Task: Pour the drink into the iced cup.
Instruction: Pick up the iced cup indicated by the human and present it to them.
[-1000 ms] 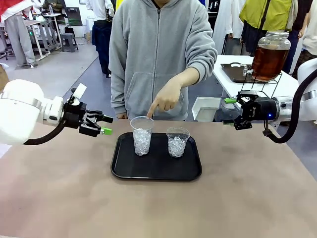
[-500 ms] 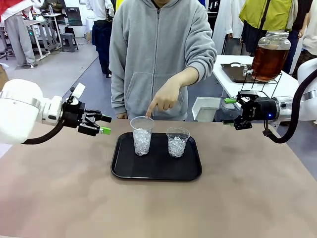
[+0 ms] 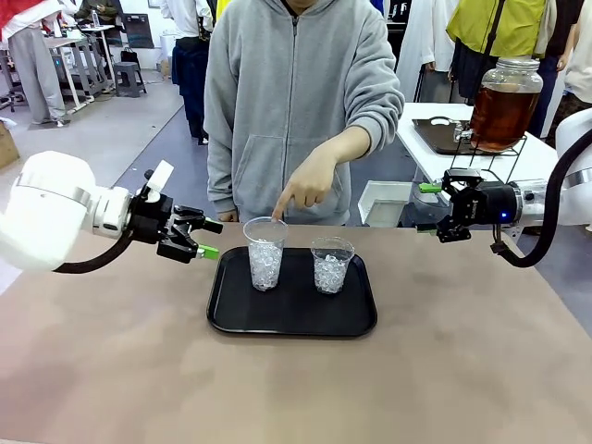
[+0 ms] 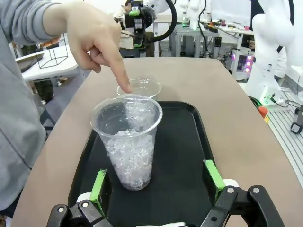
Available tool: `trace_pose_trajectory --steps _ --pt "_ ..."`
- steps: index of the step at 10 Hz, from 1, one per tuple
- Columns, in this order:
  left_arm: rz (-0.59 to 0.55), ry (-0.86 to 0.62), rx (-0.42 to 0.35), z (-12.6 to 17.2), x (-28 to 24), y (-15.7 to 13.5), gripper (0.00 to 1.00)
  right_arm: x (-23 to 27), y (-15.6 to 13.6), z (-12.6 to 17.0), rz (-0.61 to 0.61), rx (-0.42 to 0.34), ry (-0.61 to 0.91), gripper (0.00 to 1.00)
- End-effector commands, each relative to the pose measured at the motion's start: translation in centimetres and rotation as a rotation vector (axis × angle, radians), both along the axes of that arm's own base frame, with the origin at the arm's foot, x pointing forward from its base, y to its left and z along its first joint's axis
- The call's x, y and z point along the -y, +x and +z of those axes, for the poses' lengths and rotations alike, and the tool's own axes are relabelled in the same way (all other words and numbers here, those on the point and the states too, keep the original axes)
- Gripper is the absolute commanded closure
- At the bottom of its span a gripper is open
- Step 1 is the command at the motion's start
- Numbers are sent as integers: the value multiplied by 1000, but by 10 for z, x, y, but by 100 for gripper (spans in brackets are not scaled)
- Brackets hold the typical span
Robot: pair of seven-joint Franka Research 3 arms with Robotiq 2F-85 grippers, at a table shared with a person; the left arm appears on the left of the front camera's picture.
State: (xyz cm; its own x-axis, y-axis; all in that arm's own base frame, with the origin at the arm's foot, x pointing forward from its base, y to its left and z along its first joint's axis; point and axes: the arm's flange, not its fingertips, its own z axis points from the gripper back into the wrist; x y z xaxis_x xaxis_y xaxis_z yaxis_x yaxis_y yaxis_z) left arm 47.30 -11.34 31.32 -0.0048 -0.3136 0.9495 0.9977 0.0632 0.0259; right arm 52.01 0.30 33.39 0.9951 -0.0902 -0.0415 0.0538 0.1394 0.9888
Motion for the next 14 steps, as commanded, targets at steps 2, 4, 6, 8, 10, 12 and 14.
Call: trace_pose_trajectory --steps 2,4,6,8,10,12,14 --pt "2 -27 6 -19 4 14 0 0 0 1 -1 2 1 0" --pt "20 -31 2 -25 8 25 0 0 0 1 -1 2 1 0" --pt "34 -23 7 -32 15 30 0 0 0 1 -1 2 1 0" --pt "25 -16 7 -40 20 33 0 0 0 1 -1 2 1 0" --pt "18 -28 3 -48 24 38 0 0 0 1 -1 2 1 0" --pt "11 -43 1 -52 32 43 0 0 0 1 -1 2 1 0" --pt "-1 -52 2 -54 38 46 0 0 0 1 -1 2 1 0"
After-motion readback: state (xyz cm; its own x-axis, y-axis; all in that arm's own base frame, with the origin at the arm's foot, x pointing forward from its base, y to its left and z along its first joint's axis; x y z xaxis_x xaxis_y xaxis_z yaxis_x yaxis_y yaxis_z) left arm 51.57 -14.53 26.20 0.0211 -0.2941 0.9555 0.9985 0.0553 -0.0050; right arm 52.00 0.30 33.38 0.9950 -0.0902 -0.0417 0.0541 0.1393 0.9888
